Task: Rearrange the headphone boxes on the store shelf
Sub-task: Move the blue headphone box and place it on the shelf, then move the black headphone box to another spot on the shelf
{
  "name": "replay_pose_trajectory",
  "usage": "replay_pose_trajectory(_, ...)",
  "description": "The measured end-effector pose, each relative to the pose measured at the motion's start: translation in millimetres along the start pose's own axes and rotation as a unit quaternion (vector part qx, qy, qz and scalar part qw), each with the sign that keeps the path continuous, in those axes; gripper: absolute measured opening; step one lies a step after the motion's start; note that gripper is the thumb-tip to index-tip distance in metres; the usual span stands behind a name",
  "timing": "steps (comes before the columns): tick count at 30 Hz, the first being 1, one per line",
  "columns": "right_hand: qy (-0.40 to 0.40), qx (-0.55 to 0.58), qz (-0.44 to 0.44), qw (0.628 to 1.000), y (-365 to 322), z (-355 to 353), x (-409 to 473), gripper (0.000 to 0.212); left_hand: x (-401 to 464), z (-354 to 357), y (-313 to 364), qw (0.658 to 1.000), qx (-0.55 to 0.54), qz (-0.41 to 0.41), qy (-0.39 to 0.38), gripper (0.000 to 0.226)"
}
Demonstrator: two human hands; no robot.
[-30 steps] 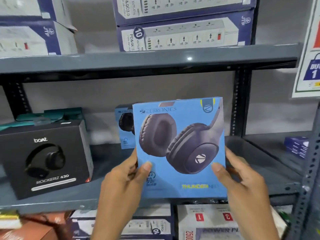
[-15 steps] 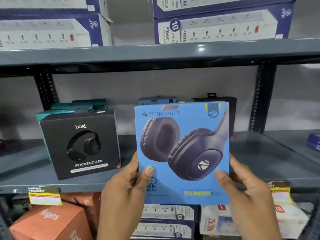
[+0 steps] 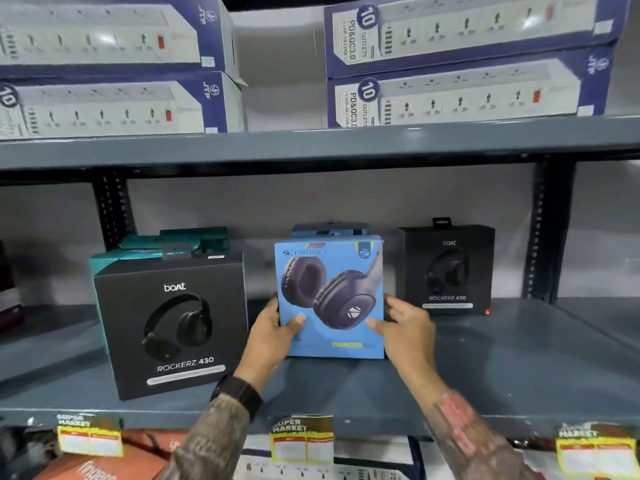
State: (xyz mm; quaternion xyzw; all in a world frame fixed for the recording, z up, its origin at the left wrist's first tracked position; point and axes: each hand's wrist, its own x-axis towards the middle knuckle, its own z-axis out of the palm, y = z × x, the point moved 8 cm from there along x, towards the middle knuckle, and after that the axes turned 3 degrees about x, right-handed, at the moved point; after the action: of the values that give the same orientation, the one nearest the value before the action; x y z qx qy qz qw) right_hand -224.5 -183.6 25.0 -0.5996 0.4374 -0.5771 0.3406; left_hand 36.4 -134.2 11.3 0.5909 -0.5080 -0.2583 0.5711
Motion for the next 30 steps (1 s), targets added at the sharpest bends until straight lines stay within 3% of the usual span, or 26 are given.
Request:
replay_pose_trajectory(5, 0.018, -0.011, 0.024, 0.999, 11, 16, 27, 0.037, 28, 11, -10, 0.999, -0.017, -0.011, 0.040, 0.057)
replay_pose_trajectory(11, 0.036, -0.031, 0.025, 0.999, 21, 19, 30, 0.041, 29, 21, -16, 1.000, -0.004, 0.003, 0.018, 0.067)
replay_pose_trajectory(16, 0.071, -0.008, 0.042, 0.997, 22, 9, 16, 0.069, 11, 17, -14, 1.000, -0.006, -0.018, 0.002, 0.064)
replay_pose_trajectory(17, 0.098, -0.010, 0.029, 0.995, 17, 1, 9, 0.068, 0, 17, -13, 1.000, -0.005, -0.019, -0.011, 0.061)
replay_pose_trajectory(19, 0.129, -0.005, -0.008, 0.992, 6, -5, -10, 0.055, -25, 12, -10, 1.000, -0.006, -0.009, -0.018, 0.079)
replay_pose_trajectory(21, 0.102, 0.023, -0.024, 0.994, -2, 7, -28, 0.045, -50, 1, -5, 1.000, -0.008, 0.001, -0.002, 0.086)
replay_pose_trajectory(26, -0.060, 0.060, -0.043, 0.995, -24, 84, -61, 0.032, -99, -60, 7, 0.994, -0.032, 0.045, 0.094, 0.051)
replay_pose_trajectory(30, -0.147, 0.090, -0.050, 0.984, -37, 150, -83, 0.039, -132, -144, 6, 0.947, -0.073, 0.093, 0.297, 0.030)
